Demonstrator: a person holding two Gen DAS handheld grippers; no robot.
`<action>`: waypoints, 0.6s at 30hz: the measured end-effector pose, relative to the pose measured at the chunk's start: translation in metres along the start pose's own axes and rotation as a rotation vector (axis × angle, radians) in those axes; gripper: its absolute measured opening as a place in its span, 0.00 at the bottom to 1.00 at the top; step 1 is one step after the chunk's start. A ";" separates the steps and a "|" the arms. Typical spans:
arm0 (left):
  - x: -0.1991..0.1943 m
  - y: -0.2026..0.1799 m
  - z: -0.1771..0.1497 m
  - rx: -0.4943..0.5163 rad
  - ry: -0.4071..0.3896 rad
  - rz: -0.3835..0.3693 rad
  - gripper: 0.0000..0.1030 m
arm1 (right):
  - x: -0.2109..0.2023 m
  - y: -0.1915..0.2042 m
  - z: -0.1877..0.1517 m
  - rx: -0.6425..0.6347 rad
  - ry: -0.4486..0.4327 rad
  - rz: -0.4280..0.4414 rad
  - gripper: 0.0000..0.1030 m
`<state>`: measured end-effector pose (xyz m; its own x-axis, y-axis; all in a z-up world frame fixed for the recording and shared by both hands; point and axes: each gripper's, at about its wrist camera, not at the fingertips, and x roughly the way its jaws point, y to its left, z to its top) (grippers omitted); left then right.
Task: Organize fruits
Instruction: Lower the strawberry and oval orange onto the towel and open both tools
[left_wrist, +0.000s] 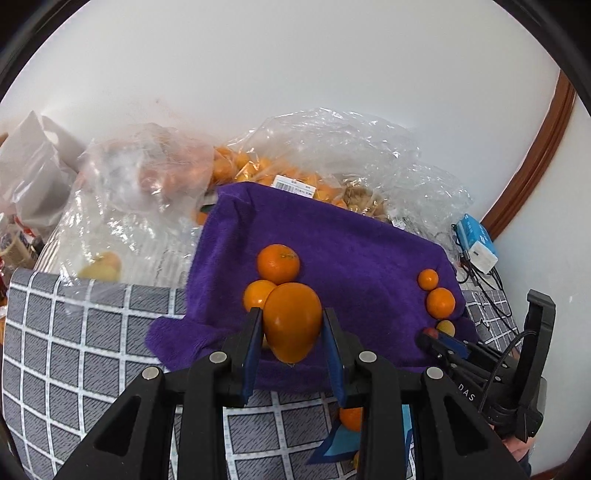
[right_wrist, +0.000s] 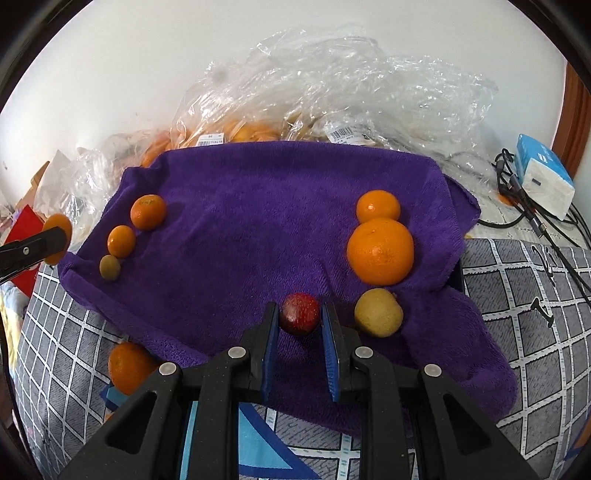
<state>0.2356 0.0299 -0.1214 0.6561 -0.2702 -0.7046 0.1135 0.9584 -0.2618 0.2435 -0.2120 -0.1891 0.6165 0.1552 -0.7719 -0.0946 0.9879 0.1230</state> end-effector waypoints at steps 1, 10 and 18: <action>0.003 -0.003 0.001 0.010 0.000 0.001 0.29 | 0.001 0.000 0.000 0.001 0.001 0.005 0.22; 0.034 -0.027 0.005 0.029 0.051 -0.015 0.29 | -0.018 -0.003 -0.001 -0.053 -0.010 -0.011 0.41; 0.067 -0.043 0.005 0.078 0.132 0.083 0.29 | -0.039 -0.020 -0.004 -0.043 -0.049 -0.042 0.42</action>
<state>0.2784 -0.0289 -0.1541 0.5626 -0.1945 -0.8035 0.1236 0.9808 -0.1509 0.2185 -0.2378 -0.1635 0.6583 0.1138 -0.7441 -0.1004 0.9929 0.0631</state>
